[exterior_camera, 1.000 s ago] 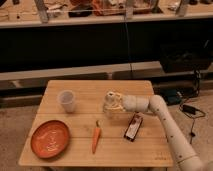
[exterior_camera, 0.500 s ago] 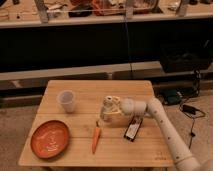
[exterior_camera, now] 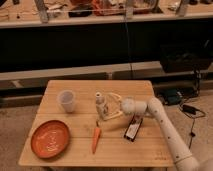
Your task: Stand the bottle upright
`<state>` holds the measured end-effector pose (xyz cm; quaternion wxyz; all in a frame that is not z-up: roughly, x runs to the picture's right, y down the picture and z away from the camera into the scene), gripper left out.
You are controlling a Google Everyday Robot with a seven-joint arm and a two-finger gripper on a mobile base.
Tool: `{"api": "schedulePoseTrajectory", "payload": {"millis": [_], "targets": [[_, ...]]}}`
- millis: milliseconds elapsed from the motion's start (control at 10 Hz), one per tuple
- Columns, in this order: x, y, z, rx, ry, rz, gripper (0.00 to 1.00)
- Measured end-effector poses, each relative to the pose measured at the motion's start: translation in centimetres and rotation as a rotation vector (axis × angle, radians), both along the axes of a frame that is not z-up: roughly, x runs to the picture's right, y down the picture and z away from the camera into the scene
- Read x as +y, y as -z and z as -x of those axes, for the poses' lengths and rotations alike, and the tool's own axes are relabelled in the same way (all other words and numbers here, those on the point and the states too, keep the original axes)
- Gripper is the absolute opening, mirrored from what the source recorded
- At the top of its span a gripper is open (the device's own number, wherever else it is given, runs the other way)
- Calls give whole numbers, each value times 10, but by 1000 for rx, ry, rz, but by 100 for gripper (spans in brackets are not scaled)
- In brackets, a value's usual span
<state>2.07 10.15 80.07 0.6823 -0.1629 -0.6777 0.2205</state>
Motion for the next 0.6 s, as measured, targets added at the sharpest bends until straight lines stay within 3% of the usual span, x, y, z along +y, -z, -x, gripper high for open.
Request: {"api": "schedulePoseTrajectory", "payload": {"millis": [200, 500, 600], "targets": [[-2, -8, -12, 36, 19, -7, 80], [0, -28, -53, 138, 40, -7, 80], [4, -38, -71, 187, 81, 2, 80]]}}
